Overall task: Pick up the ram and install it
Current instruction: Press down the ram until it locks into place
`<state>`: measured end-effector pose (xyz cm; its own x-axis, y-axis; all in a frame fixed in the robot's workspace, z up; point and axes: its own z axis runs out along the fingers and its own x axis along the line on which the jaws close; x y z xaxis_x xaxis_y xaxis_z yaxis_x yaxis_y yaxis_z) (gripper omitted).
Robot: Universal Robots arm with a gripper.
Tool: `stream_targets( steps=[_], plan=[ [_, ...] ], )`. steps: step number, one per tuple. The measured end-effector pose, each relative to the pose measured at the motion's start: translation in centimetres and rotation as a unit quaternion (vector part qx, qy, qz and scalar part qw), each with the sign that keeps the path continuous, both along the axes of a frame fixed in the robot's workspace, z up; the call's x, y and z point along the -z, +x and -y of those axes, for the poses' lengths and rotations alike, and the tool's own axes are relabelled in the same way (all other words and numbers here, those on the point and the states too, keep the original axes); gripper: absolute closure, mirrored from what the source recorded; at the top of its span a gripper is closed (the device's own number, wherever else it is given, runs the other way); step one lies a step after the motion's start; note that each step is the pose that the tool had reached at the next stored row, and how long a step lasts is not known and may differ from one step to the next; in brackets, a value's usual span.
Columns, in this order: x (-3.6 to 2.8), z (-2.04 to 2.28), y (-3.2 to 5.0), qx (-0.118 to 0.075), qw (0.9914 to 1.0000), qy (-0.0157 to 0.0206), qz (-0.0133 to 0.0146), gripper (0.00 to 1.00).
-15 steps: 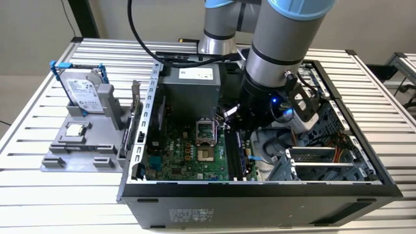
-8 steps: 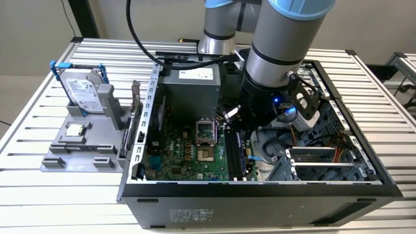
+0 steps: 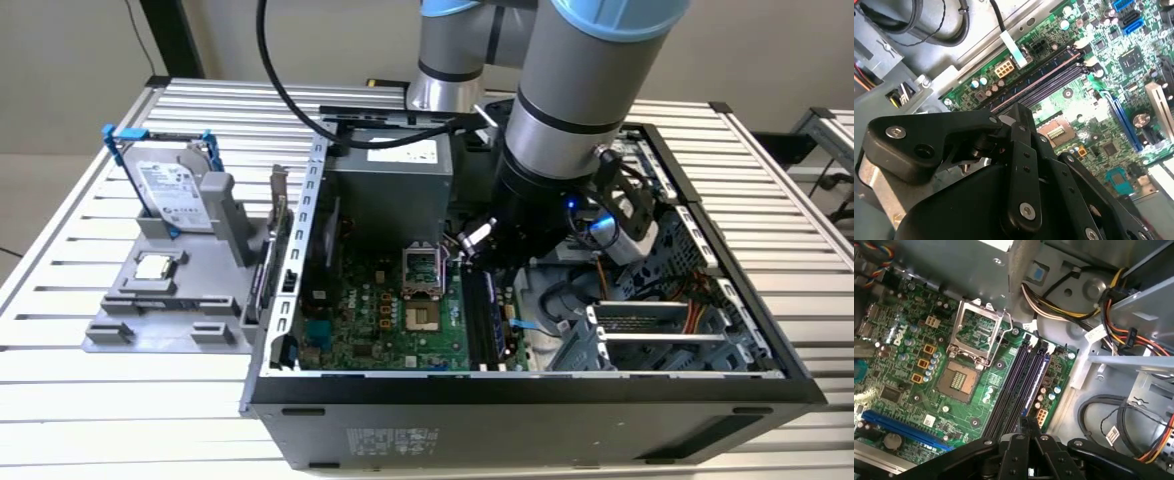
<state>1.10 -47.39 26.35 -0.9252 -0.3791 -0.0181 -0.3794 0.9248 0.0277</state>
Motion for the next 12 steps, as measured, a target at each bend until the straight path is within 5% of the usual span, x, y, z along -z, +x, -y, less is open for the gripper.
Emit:
stream_targets(
  steps=[8, 12],
  plan=[
    [0.00, 0.00, 0.03, -0.039, 0.99925, 0.0003, 0.0007, 1.00],
    [0.00, 0.00, 0.03, -0.059, 0.99823, 0.0003, 0.0033, 1.00]
  ],
)
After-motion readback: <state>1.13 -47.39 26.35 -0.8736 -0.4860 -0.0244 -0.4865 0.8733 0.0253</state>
